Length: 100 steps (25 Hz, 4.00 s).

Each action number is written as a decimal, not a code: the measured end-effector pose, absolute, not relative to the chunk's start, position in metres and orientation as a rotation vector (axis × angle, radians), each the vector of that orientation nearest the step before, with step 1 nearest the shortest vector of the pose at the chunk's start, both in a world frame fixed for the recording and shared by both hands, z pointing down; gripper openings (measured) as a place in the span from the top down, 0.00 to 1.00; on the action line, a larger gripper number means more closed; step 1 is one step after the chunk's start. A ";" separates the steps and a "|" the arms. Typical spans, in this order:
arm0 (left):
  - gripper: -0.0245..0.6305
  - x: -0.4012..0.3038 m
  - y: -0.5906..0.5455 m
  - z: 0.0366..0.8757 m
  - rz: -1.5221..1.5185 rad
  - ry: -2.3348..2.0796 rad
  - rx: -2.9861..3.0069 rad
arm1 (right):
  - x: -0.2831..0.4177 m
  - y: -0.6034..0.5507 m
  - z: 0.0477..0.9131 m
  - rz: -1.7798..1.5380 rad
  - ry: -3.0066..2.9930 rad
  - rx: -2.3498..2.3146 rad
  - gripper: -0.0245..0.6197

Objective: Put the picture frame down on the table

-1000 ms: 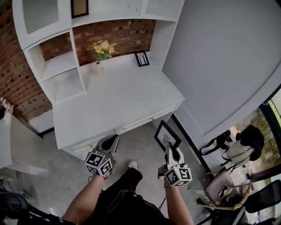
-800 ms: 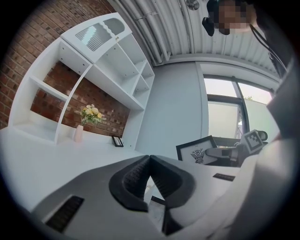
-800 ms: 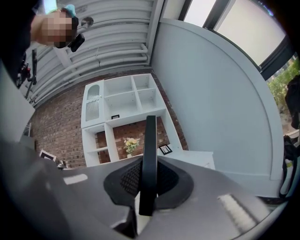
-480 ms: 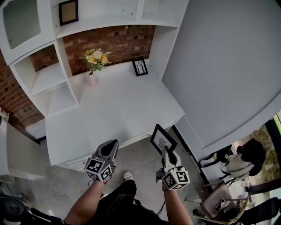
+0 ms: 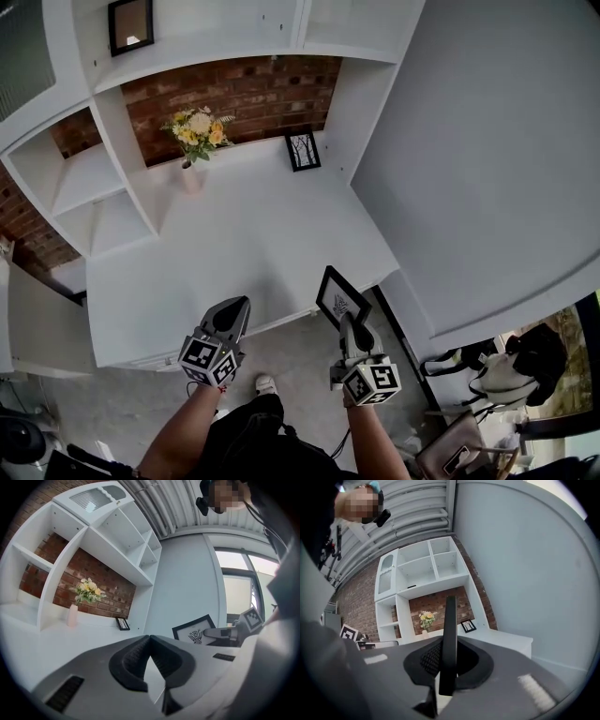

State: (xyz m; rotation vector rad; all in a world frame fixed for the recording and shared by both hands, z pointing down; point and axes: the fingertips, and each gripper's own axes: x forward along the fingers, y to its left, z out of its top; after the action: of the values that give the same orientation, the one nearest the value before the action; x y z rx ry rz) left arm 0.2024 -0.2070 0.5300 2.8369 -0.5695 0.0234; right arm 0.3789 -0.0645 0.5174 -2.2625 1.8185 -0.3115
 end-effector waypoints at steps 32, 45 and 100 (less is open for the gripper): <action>0.98 0.131 -0.290 0.550 0.026 -1.110 2.661 | 0.337 -0.253 0.564 -0.593 2.321 -1.902 0.93; 0.98 0.114 -0.315 0.548 -0.010 -1.388 2.517 | 0.296 -0.309 0.578 -0.778 2.591 -1.528 0.93; 0.97 0.093 -0.333 0.557 0.006 -1.531 2.405 | 0.364 -0.354 0.683 -1.349 2.473 -2.106 0.59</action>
State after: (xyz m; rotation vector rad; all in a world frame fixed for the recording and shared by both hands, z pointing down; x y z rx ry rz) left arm 0.0926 -0.3326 0.5572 2.4047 -1.5305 0.0061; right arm 0.3641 -0.3537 0.6834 -2.1064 2.4729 -1.3488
